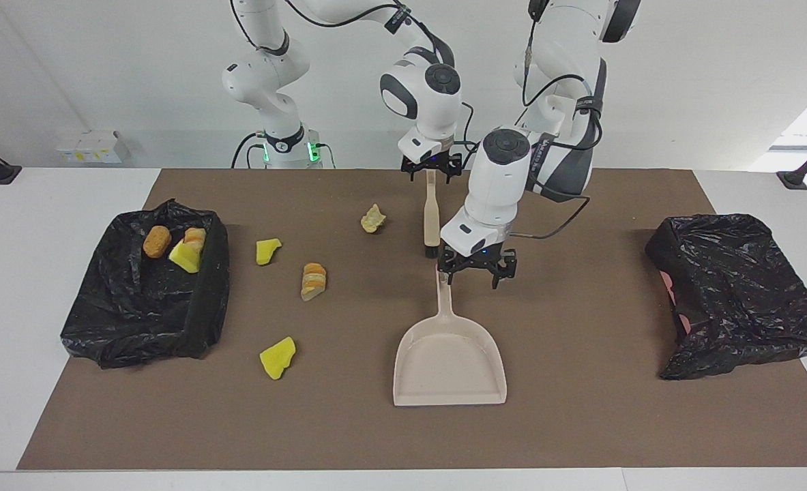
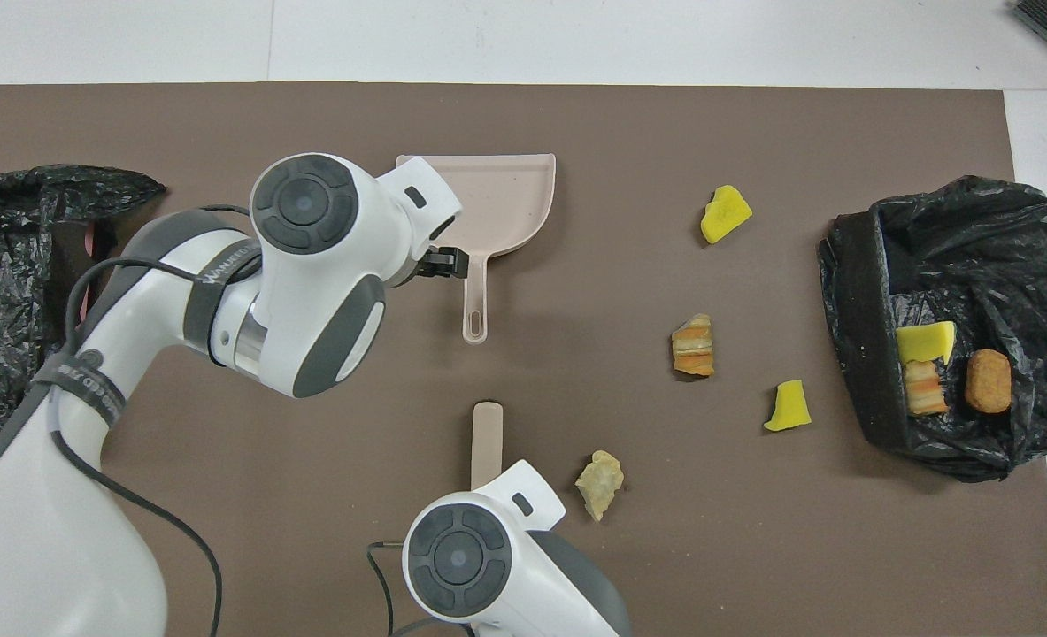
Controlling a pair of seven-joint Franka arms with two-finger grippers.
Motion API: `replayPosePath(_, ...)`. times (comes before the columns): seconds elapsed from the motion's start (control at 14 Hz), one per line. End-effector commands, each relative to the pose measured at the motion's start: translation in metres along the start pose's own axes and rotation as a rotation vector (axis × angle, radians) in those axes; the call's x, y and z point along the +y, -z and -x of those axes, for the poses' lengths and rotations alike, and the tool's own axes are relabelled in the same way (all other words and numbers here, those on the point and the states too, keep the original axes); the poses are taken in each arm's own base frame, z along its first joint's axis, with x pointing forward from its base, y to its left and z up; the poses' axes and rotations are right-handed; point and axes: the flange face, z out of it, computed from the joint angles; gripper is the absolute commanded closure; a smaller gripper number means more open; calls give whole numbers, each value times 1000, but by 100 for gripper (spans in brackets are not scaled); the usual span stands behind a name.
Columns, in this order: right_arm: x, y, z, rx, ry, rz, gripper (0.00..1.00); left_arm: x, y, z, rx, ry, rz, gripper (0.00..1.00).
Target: Sweep and dump trash in bin
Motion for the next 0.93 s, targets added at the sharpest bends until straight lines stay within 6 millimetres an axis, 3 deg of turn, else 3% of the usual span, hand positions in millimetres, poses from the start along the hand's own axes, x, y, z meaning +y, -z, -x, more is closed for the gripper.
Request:
replayPosePath(0.0, 0, -11, 22, 1, -17, -23, 0, 32, -37, 6, -5, 0, -36, 0)
replayPosePath(0.07, -3, -13, 28, 0, -16, -20, 0, 35, -50, 7, 0, 12, -54, 0)
replayPosePath(0.14, -4, -13, 31, 0, -12, -21, 2, 38, -51, 6, 17, 22, -52, 0)
replayPosePath(0.21, -5, -11, 33, 2, -12, -23, 10, 38, -51, 6, 14, 27, -49, 0)
replayPosePath(0.5, -10, -15, 44, 3, -21, -20, 77, 37, -49, 7, 3, 30, -49, 3)
replayPosePath(0.57, -10, -14, 43, 4, -20, -21, 97, 39, -47, 8, 1, 28, -49, 11)
replayPosePath(0.64, -9, -16, 43, 2, -25, -19, 100, 39, -47, 9, -1, 30, -47, 19)
replayPosePath(0.71, -9, -16, 42, 4, -34, -18, 100, 38, -48, 10, -12, 35, -47, 34)
replayPosePath(0.78, -9, -15, 40, 18, -48, -11, 100, 38, -49, 14, -33, 30, -59, 78)
replayPosePath(0.85, -8, -11, 36, 22, -82, -17, 100, 36, -52, 16, -44, 24, -67, 93)
